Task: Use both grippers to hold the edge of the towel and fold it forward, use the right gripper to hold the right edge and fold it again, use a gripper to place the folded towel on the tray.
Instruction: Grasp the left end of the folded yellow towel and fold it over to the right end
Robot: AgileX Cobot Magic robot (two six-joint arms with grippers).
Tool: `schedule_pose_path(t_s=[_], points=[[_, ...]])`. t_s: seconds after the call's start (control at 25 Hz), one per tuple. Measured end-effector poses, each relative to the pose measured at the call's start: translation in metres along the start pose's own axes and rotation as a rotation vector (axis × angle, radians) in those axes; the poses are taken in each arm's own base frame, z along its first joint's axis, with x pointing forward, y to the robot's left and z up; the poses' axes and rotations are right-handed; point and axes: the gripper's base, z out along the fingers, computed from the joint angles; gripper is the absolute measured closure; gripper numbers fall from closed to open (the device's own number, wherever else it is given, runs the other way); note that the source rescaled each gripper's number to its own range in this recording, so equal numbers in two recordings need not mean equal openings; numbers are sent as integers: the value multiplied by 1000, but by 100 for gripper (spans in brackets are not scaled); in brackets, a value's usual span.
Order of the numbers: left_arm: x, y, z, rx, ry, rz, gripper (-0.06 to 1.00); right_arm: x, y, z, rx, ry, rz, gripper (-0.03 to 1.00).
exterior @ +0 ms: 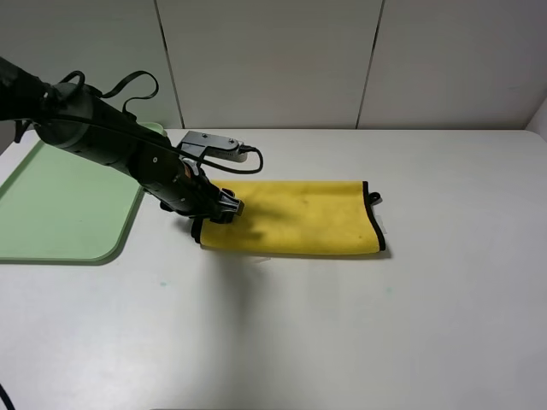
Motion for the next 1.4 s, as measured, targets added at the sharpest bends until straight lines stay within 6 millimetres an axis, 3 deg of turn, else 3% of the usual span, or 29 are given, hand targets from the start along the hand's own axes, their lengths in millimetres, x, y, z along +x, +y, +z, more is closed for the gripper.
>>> schedule_pose_path(t_s=[0.44,0.92,1.2,1.4], points=[[0,-9,3,19,-21,-17,87,0,0,0,0,0,0,-3],[1,-7,0,8,12,-25,87,0,0,0,0,0,-1,-3],[1,18,-31,-70,156,0,87,0,0,0,0,0,-1,-3],[-14,35,-68,-130,150,36,87,0,0,0,0,0,-1,-3]])
